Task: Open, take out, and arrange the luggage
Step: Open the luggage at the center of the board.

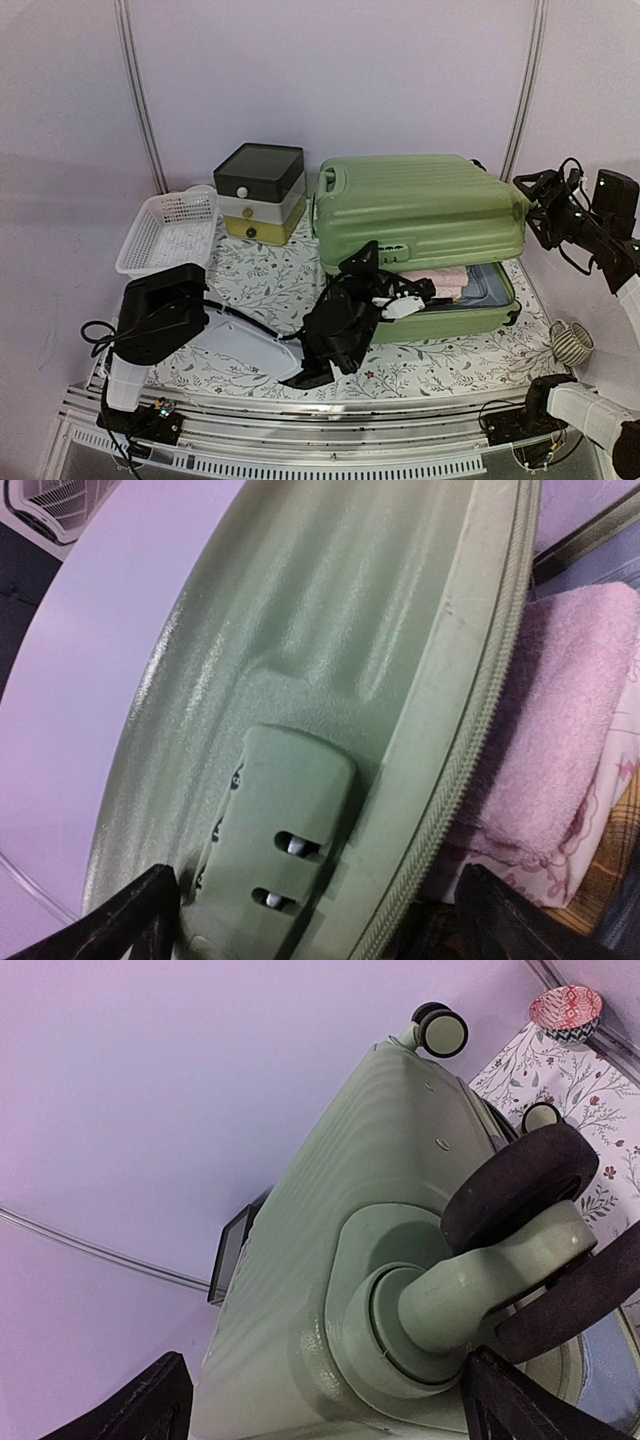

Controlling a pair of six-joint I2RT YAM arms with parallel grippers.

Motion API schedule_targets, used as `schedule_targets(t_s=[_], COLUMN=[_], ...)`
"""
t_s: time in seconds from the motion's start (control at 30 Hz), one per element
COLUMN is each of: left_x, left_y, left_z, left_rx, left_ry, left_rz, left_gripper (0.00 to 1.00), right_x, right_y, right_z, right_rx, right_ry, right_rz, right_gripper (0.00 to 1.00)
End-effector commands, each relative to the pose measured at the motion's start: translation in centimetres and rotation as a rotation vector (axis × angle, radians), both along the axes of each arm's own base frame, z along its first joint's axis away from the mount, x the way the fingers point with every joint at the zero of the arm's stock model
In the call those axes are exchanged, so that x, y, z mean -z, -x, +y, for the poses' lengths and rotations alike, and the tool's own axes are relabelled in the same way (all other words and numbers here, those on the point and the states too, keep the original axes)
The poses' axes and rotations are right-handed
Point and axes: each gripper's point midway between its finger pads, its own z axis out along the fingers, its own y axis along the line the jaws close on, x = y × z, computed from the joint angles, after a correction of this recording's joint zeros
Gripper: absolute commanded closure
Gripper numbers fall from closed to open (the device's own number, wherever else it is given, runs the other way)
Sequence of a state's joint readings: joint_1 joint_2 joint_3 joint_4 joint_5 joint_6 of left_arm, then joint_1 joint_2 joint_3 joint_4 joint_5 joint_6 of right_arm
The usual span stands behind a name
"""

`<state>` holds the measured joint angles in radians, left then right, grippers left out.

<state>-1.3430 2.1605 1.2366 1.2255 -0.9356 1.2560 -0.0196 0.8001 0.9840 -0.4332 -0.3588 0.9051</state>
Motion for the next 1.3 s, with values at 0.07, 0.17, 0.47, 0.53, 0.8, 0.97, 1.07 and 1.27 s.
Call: schedule_targets(t_s=[0.07, 0.17, 0.47, 0.53, 0.8, 0.97, 1.07, 1.27], left_x=[-0.8, -2.3, -5.8, -6.6, -9.5, -10.6, -11.2, -12.4], left_y=[-3.2, -4.0, -6.1, -6.2, -7.4, -8.2, -9.1, -11.7], left_z=[0.6, 0.5, 0.2, 0.0, -1.7, -1.9, -1.4, 0.5], left_rx=[-0.064, -0.066, -0.061, -0.059, -0.023, -0.010, -0.010, 0.027], left_ry=[-0.019, -0.005, 0.052, 0.065, 0.134, 0.155, 0.183, 0.247], left_rz=[-0.062, -0.079, -0.068, -0.069, 0.010, 0.051, 0.082, 0.197], left_gripper=[0.02, 0.02, 0.02, 0.03, 0.03, 0.03, 0.03, 0.03], right_x=[-7.9, -8.1, -7.3, -6.9, -5.0, -3.3, -3.7, -5.3], right_y=[0.4, 0.5, 1.6, 2.0, 3.7, 3.2, 3.5, 4.3], right_z=[1.4, 1.4, 0.6, 0.6, 3.0, 2.4, 2.9, 5.0], right_rx=[-0.077, -0.078, -0.041, -0.043, -0.267, -0.283, -0.305, -0.409], right_ry=[0.004, 0.012, 0.105, 0.141, 0.458, 0.603, 0.624, 0.629], right_rz=[-0.281, -0.288, -0.271, -0.266, -0.336, -0.298, -0.358, -0.479], right_gripper=[0.05, 0.05, 0.01, 0.00, 0.01, 0.01, 0.01, 0.07])
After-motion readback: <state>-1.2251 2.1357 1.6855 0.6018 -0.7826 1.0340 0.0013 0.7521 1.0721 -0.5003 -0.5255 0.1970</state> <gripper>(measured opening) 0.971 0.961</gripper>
